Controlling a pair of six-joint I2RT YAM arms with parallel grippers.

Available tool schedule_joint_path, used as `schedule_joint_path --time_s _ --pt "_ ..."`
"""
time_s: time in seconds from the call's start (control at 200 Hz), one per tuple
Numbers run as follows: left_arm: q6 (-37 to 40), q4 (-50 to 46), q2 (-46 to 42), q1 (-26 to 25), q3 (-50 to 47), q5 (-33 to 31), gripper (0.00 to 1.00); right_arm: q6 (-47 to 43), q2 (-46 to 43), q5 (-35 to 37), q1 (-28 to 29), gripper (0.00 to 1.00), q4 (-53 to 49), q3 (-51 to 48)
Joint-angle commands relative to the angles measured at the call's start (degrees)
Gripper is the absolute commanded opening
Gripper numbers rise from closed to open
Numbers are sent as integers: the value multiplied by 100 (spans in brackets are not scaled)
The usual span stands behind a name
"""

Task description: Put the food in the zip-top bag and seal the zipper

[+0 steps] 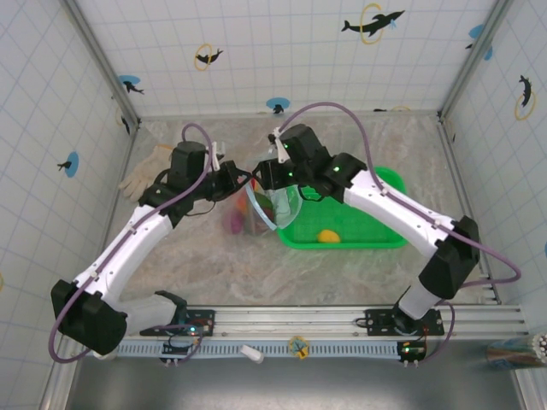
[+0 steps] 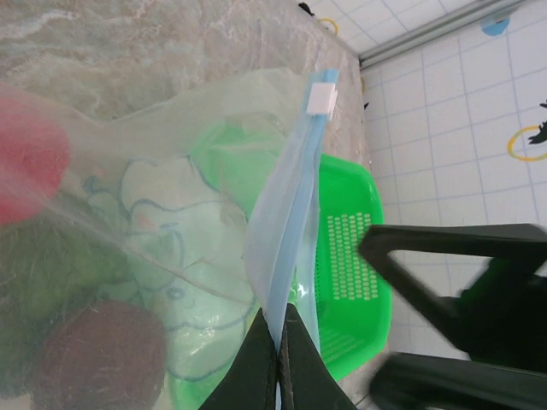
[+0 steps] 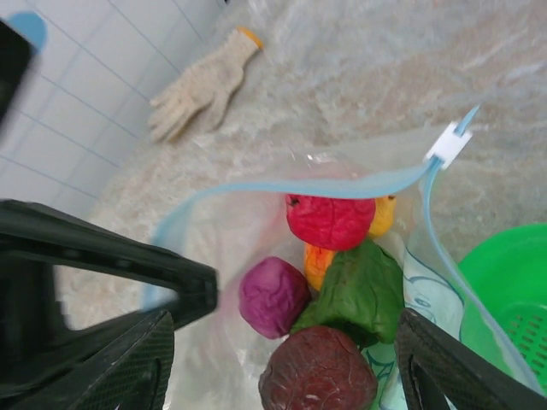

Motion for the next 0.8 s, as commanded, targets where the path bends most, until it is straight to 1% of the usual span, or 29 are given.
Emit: schedule_joint_path --time_s 0.0,0.1,0.23,0.295,0.38,0.435,0.515,0.58,0.641,0.686,0.701,0.756,0.796 --pt "135 -116 -66 -28 -35 107 0 0 -466 196 -83 69 -44 -260" --pt "135 -140 -91 -28 -76 122 0 104 -916 272 -232 69 -121 -651" --pt "165 -178 -79 -28 -94 78 0 295 -1566 250 -606 67 -211 -1288" --pt "162 -235 -17 -28 -44 39 0 410 -1795 206 -879 66 -474 -1503" --pt "122 -284 49 -28 13 -23 0 495 -1944 -34 -1203 66 -933 -1751" --pt "83 -349 89 -28 63 -38 0 507 -1949 -168 -1297 69 -1231 -1931" --pt "10 -527 108 -28 163 -101 0 476 -1785 -490 -1327 76 -1653 -2089" --pt "-45 -830 153 -28 352 -137 0 555 -1470 -184 -1283 80 -2297 -1911" --pt "13 -1183 250 -28 559 -168 0 603 -1219 -130 -1287 86 -2730 -1755" --pt "78 -1465 319 -28 698 -228 0 725 -1122 -48 -1268 89 -2802 -1808" --pt "98 -1555 343 -28 741 -237 0 762 -1110 -45 -1268 91 -2805 -1842" --pt "143 -1783 391 -28 836 -243 0 832 -1100 -152 -1292 93 -2687 -2039" --pt "160 -1863 390 -28 859 -224 0 867 -1109 -218 -1310 96 -2544 -2197"
